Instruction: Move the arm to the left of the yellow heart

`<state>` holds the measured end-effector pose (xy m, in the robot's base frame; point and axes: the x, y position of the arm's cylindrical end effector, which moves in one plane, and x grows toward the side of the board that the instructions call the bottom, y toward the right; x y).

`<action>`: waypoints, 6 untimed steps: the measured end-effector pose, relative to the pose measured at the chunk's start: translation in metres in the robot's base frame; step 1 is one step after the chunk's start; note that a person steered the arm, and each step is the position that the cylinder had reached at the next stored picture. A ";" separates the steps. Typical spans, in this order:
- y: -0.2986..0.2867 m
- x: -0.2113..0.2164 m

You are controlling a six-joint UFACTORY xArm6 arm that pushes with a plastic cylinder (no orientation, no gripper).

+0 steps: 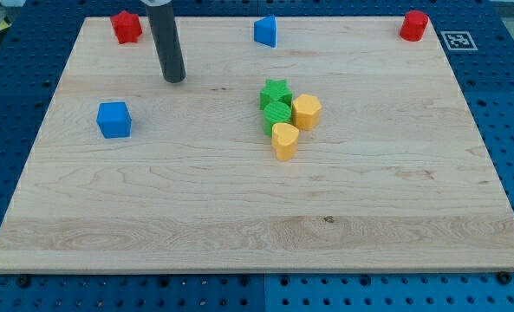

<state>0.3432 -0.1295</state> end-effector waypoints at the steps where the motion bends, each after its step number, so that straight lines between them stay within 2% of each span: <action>1: -0.007 0.036; 3: -0.007 0.036; 4: 0.005 0.052; 6: 0.070 0.120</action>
